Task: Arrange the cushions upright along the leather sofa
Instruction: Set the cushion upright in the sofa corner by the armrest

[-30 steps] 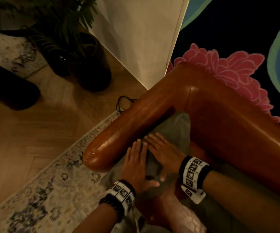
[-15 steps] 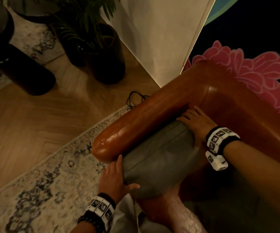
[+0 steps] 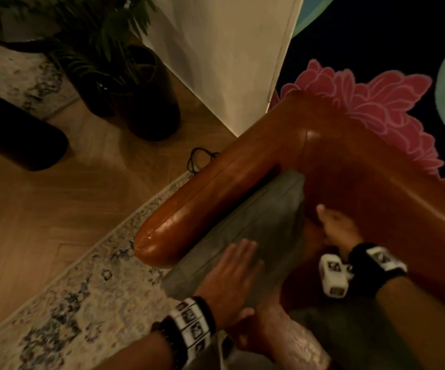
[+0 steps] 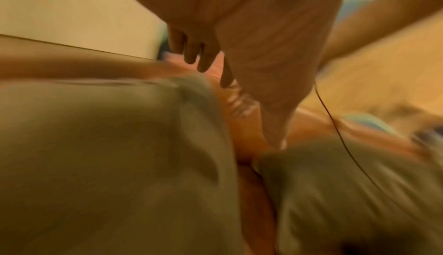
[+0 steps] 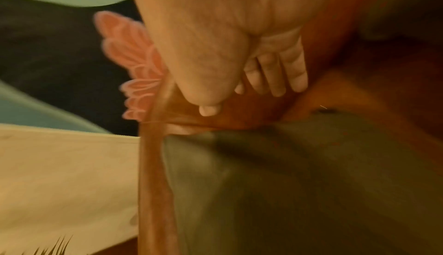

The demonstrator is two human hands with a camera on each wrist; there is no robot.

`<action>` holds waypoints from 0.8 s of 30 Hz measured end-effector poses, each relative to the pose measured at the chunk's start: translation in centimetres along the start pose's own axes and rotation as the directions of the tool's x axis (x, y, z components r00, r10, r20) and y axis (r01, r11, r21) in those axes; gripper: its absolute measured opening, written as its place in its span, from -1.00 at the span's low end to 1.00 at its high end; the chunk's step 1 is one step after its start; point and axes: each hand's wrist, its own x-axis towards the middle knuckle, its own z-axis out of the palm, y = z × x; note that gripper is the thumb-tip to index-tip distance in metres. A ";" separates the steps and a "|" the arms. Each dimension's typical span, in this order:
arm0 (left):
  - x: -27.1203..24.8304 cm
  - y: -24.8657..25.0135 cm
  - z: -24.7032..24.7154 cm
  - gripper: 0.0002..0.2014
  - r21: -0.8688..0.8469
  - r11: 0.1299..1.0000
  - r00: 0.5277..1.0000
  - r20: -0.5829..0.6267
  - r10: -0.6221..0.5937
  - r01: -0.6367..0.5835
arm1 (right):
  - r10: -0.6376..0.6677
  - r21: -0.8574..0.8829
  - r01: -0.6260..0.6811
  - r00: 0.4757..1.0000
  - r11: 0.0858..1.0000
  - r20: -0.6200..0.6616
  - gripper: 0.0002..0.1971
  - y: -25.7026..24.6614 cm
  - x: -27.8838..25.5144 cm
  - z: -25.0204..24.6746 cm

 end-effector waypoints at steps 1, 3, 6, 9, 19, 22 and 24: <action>2.1 0.7 -0.1 0.05 0.103 0.989 0.993 0.061 0.104 -0.110 | 0.061 0.065 -0.064 0.997 0.996 0.049 0.33 1.2 -1.5 1.0; 5.5 1.6 0.1 -0.02 0.296 0.923 0.964 0.177 0.199 -0.245 | 0.151 0.190 -0.193 0.965 0.963 0.213 0.10 2.0 -5.0 2.9; 9.2 0.6 0.2 -0.11 0.465 0.830 0.945 0.251 0.209 -0.308 | 0.232 0.320 -0.381 0.879 0.868 0.417 0.03 3.5 -7.2 6.6; 12.4 -2.1 -0.3 -0.03 0.460 0.831 0.935 0.305 0.181 -0.311 | 0.278 0.466 -0.441 0.883 0.767 0.379 0.42 13.2 1.7 13.1; 17.6 1.6 -6.2 -0.14 0.469 0.806 0.894 0.418 0.159 -0.362 | 0.361 0.407 -0.431 0.901 0.805 0.241 -0.12 7.6 -0.6 11.1; 20.5 3.5 -5.8 -0.21 0.487 0.692 0.808 0.534 0.247 -0.533 | 0.272 0.409 -0.318 0.948 0.855 0.168 -0.36 10.4 1.5 11.4; 23.2 4.2 -4.7 -0.18 0.496 0.654 0.763 0.615 0.199 -0.571 | 0.208 0.240 -0.251 0.959 0.938 0.193 -0.21 11.0 2.3 11.4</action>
